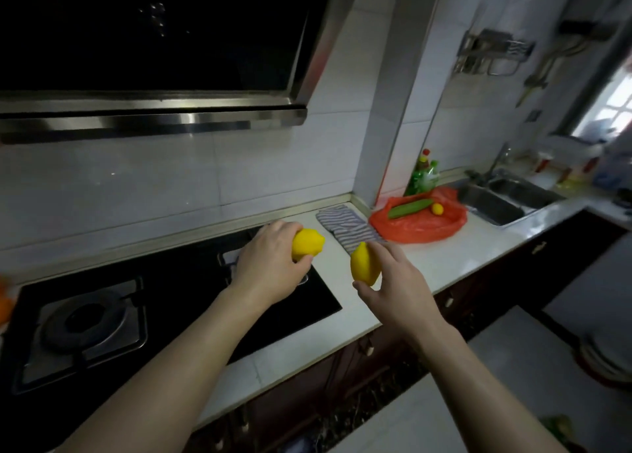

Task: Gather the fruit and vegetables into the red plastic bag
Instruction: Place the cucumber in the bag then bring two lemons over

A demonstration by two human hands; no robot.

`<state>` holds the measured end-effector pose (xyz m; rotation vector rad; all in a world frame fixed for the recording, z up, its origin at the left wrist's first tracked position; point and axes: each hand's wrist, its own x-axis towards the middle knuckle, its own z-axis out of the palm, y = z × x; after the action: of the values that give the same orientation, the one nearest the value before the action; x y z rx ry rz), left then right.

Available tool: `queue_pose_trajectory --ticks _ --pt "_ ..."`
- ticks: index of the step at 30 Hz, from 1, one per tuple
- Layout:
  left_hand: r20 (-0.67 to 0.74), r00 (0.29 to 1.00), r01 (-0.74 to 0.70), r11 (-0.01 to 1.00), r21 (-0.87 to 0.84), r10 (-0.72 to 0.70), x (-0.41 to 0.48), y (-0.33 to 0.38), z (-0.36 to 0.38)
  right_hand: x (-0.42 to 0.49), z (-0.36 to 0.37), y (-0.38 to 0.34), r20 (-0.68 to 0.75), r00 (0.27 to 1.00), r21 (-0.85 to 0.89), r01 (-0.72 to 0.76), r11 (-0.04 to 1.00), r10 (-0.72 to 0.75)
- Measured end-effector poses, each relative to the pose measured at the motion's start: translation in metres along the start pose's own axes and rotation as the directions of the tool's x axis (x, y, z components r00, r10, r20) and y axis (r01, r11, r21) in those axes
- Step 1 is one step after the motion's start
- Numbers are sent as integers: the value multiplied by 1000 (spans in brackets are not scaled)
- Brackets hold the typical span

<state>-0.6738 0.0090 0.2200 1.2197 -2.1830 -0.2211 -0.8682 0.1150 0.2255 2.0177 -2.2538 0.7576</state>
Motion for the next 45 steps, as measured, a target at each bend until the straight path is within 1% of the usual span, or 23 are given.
queue_pose_trajectory --ticks 11,15,21,27,32,37,45 --pt "69 987 -141 988 -61 145 100 50 75 42 -23 96 -97 982 -20 -164 986 162" --pt "60 985 -158 985 -66 162 126 84 106 57 -32 145 -116 979 -15 -171 985 169" --pt "69 985 -155 988 -23 156 166 147 165 81 -54 237 -131 979 17 -152 988 153" --pt "100 985 -144 990 0 143 205 215 234 106 -82 336 -98 985 20 -139 990 141" --pt "115 988 -107 994 -12 108 232 251 276 126 -96 396 -69 989 16 -128 992 129" --pt "131 988 -75 997 -10 76 262 262 312 157 -87 441 -21 992 25 -121 992 121" --pt "164 986 6 998 -58 4 336 252 385 231 -49 504 79 990 -16 -117 993 118"
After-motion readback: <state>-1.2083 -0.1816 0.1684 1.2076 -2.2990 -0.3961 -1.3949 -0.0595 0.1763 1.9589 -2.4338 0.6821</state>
